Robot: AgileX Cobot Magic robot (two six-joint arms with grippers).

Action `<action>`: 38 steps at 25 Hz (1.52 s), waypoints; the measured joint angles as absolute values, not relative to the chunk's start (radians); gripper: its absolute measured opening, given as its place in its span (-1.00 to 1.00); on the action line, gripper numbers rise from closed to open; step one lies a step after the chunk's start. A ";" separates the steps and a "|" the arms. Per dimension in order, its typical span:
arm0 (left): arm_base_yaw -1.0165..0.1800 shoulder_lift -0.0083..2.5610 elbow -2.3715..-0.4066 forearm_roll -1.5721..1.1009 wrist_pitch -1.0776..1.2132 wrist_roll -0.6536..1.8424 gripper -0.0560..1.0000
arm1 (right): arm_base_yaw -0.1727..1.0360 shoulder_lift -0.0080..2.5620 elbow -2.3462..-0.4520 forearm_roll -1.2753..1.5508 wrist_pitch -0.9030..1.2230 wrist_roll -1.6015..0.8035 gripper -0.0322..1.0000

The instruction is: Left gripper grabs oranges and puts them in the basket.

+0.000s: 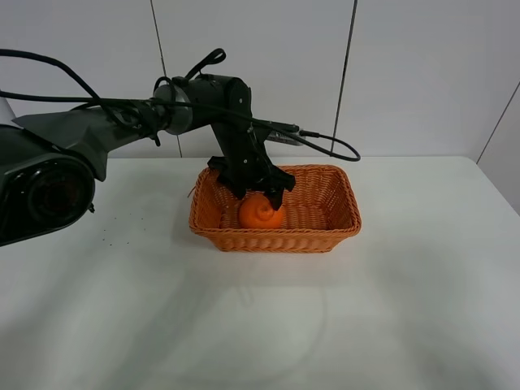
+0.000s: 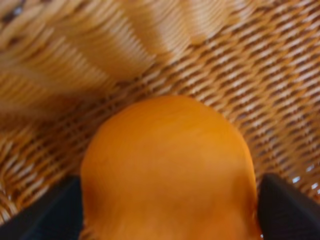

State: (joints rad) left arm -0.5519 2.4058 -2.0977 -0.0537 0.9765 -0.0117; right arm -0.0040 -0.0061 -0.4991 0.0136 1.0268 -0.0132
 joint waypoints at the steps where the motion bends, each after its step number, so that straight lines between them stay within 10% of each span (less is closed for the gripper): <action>1: -0.552 2.406 -2.098 -0.054 0.987 -0.012 0.76 | -0.004 -0.006 -0.499 0.014 1.027 -0.013 0.41; 19: -0.407 2.261 -2.214 -0.022 1.172 0.037 0.79 | -0.004 -0.006 -0.499 0.014 1.027 -0.013 0.41; 38: 0.026 2.254 -2.199 0.000 1.149 0.063 0.77 | -0.004 -0.006 -0.499 0.014 1.027 -0.013 0.41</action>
State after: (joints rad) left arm 0.0257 2.2538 -2.1987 0.0000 1.1485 0.0627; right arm -0.0040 -0.0061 -0.4991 0.0136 1.0268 -0.0132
